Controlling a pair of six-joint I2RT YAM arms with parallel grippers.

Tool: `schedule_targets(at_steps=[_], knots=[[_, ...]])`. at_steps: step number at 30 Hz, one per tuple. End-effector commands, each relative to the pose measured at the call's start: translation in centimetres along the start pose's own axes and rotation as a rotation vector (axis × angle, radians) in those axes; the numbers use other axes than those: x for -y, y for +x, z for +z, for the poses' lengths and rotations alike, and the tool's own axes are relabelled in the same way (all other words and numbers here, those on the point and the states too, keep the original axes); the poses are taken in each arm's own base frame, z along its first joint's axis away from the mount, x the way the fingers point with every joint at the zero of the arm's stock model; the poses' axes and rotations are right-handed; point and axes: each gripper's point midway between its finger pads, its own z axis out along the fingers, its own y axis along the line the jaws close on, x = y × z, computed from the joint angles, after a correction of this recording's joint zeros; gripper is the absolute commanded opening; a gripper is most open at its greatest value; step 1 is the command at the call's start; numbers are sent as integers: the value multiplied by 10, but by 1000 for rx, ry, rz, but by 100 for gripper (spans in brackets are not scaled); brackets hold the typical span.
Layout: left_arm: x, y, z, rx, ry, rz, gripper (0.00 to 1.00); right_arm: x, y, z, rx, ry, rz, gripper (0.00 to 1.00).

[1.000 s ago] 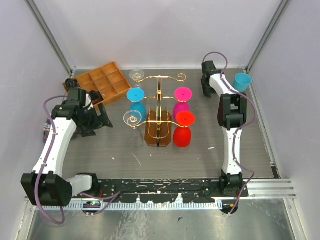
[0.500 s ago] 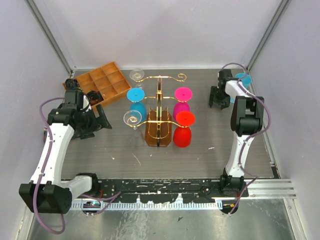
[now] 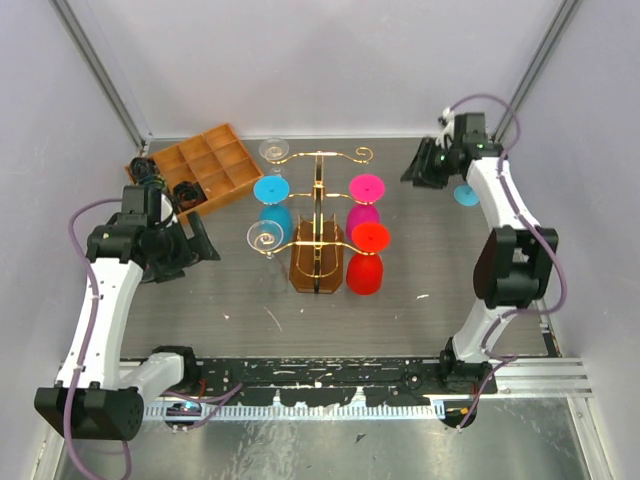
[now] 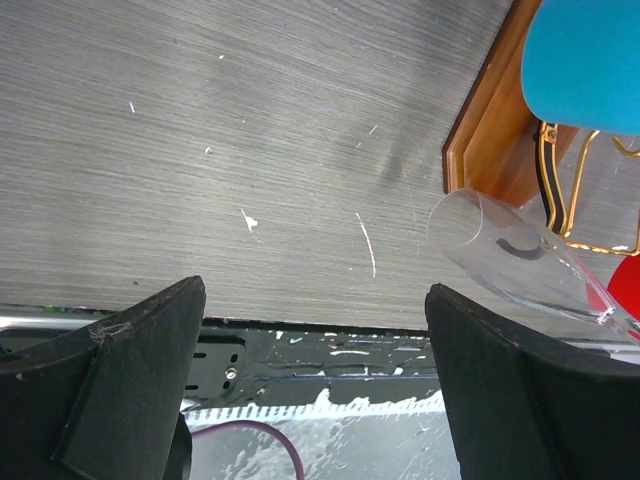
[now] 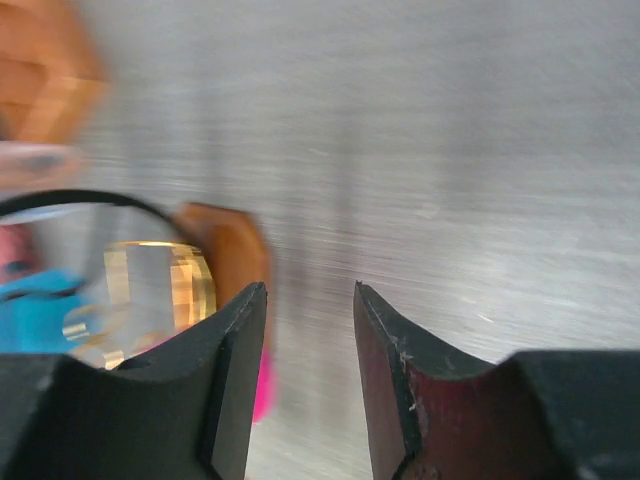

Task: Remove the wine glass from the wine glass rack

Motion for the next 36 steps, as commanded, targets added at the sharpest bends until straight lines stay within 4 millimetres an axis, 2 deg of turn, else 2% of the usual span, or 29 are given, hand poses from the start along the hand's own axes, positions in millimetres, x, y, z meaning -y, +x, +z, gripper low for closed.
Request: schedule_targets(at_steps=[1,2,5,9,16,20,27,33,36], knots=[[7,-6,-17,42,29,-2,98,-109,-43,-104,179,-358,-28,46],[8,-6,-18,38,31,0,98,-124,-36,-119,168,-427,-25,46],[10,-7,-24,46,40,3,98,-144,-25,-147,190,-524,-15,45],[15,-8,-31,55,60,-2,98,-160,-10,-166,157,-625,-22,43],[18,-6,-38,72,85,-15,98,-158,20,-168,81,-605,-42,43],[20,-2,-37,59,100,-21,98,-152,32,-160,49,-578,-42,43],[20,0,-36,54,104,-19,98,-150,45,-144,13,-557,-42,43],[19,2,-35,50,101,-15,98,-161,49,-136,-11,-573,-71,39],[18,2,-34,48,100,-16,98,-165,50,-136,-14,-584,-83,31]])
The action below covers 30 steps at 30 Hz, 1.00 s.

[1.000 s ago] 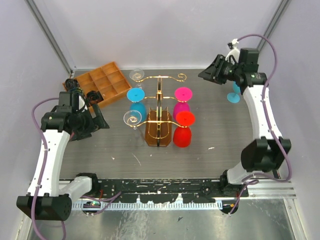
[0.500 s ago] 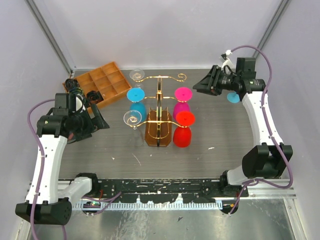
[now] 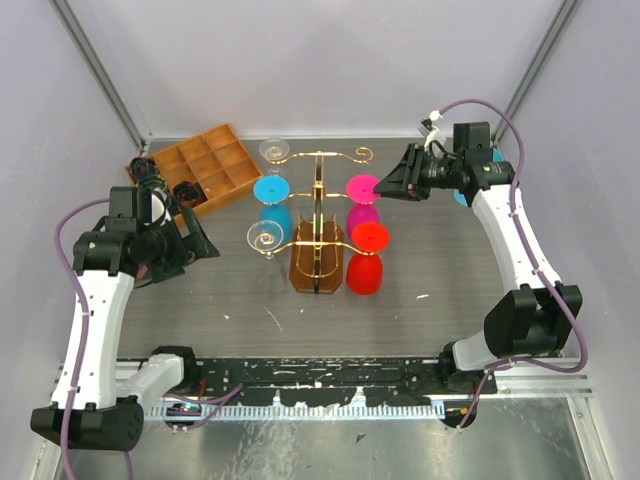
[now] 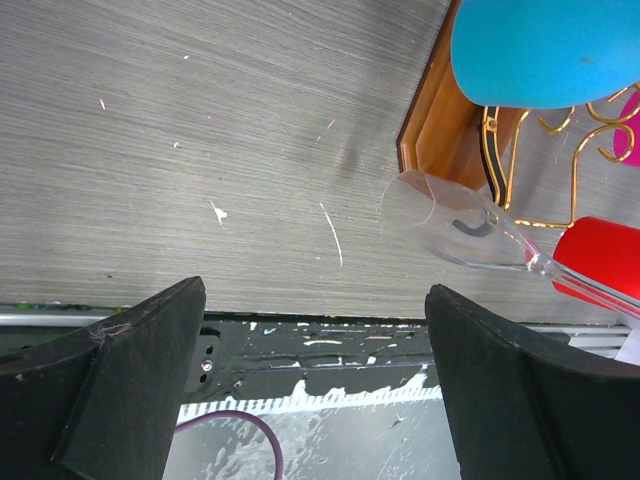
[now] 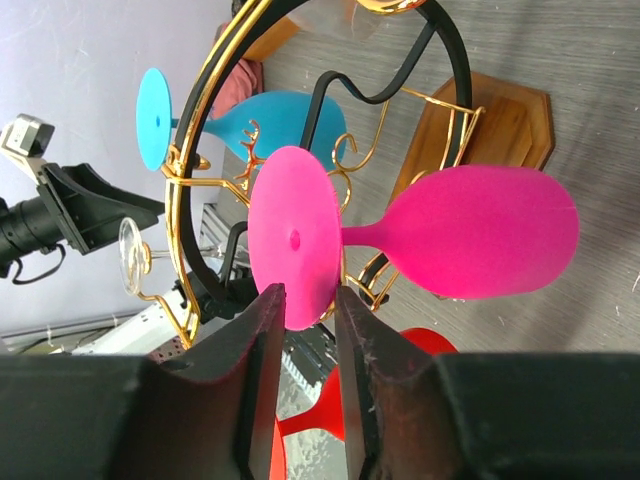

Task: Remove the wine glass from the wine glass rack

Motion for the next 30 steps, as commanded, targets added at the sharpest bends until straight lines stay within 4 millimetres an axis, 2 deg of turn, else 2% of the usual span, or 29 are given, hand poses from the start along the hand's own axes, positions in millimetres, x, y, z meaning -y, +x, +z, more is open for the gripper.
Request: schedule_targets(at_steps=[1,13,15,30], knots=[[2,4,-2,-4,22,-2,98,-14,-7,1,18,-35,-69,30],[1,7,-1,-6,23,1,98,-24,-10,10,13,-72,-80,26],[0,7,-1,-6,19,4,98,-28,-14,7,30,-70,-91,23],[-5,12,5,-19,9,11,98,-46,-21,-9,81,-58,-136,24]])
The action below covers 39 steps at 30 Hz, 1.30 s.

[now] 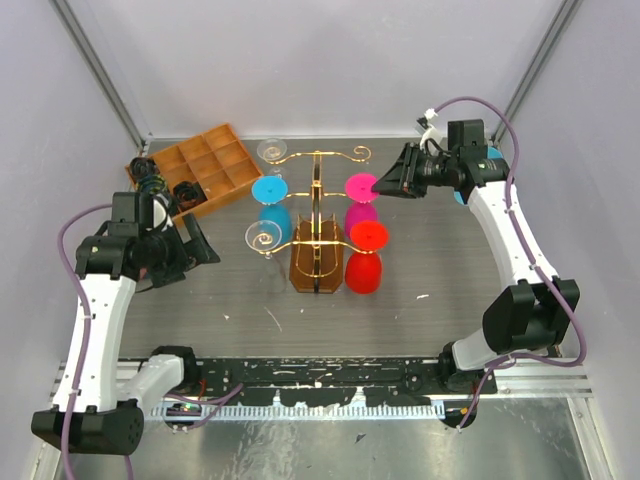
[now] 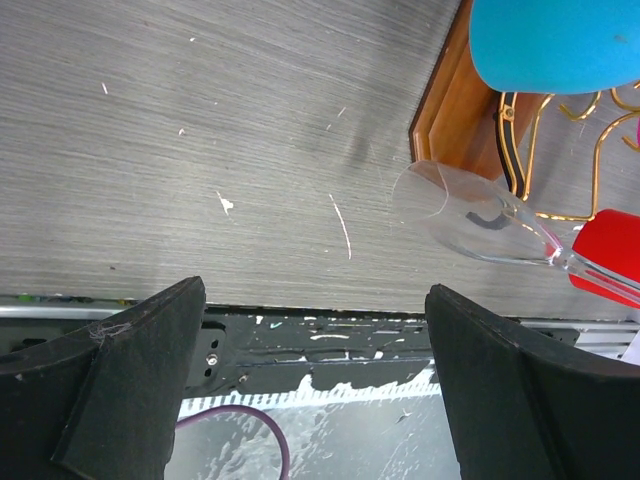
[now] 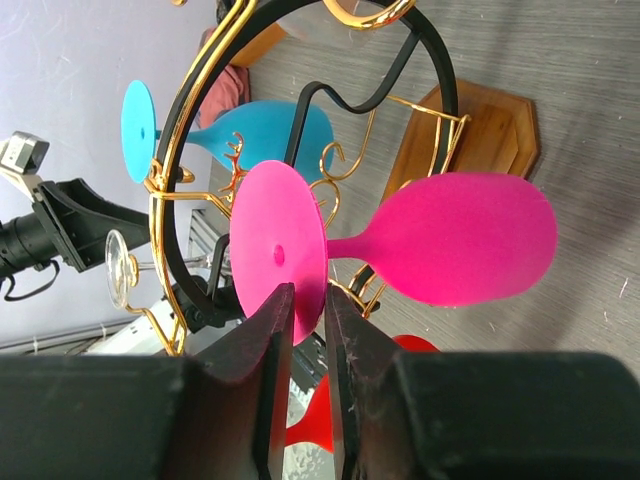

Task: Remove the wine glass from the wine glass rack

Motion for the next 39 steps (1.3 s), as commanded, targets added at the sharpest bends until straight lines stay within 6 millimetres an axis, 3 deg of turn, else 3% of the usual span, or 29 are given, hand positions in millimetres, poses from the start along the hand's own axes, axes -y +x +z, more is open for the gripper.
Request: schedule_targets(at_steps=[1,9,19,24,27,30,39], knots=[[0,4,2,-7,16,11,98,-47,-21,-24,96,-76,-122,24],[-1,6,7,-16,14,9,98,-54,-22,-30,105,-80,-137,26],[-1,6,10,-22,21,7,98,-43,-18,-11,46,-104,-97,29],[-1,6,11,-28,21,6,98,-47,-12,1,11,-112,-109,31],[-1,7,10,-26,21,7,98,-48,-11,2,7,-108,-118,21],[-2,7,9,-23,16,8,98,-49,-14,-1,15,-92,-125,1],[-1,7,7,-19,20,6,98,-37,-30,-38,94,-79,-79,1]])
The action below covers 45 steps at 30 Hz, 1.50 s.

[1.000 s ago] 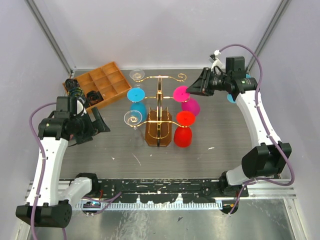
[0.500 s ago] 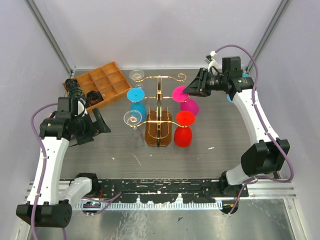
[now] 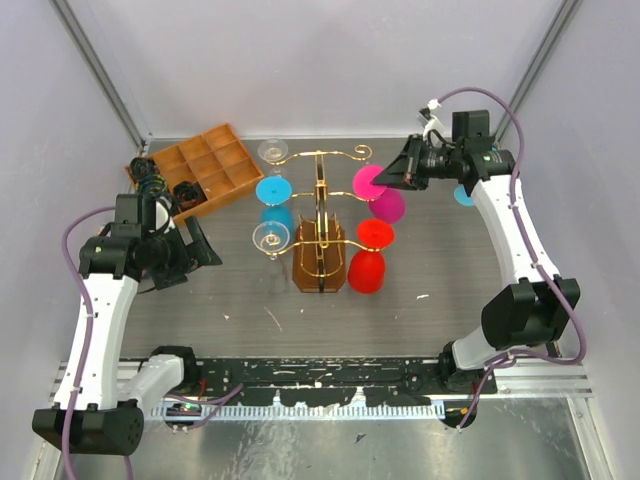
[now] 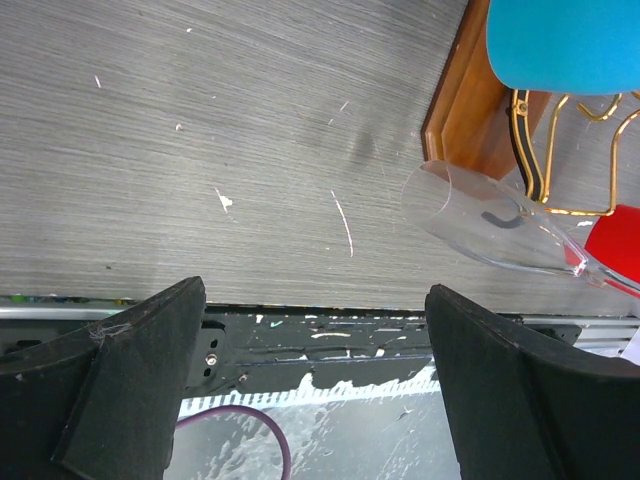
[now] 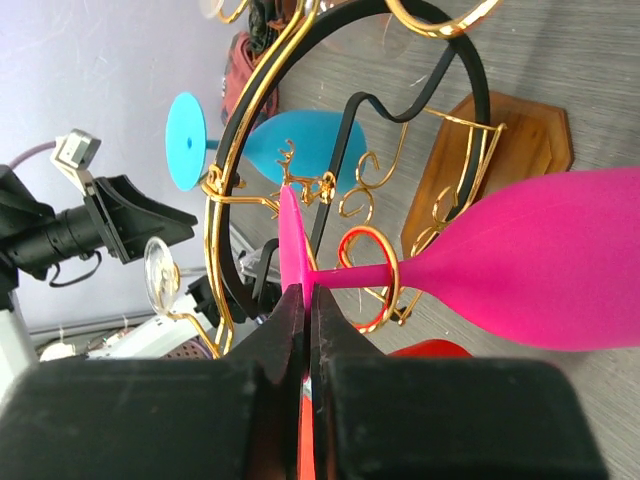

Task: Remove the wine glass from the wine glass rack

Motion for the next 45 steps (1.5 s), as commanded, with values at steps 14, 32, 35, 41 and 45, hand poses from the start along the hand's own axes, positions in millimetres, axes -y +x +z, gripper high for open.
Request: schedule_targets(at_steps=[14,32,35,41,45], knots=[[11,-1,2,-10,57,-8,98,-37,11,-24,34,-162,-42,1],[1,2,-4,1,14,20,98,1,-58,-17,149,-119,39,1],[2,2,-2,-2,16,16,98,13,-70,-31,188,-104,53,1],[2,2,2,-9,22,11,98,48,-101,-39,243,29,38,1],[0,2,6,-13,14,17,98,78,-128,-24,252,82,36,1]])
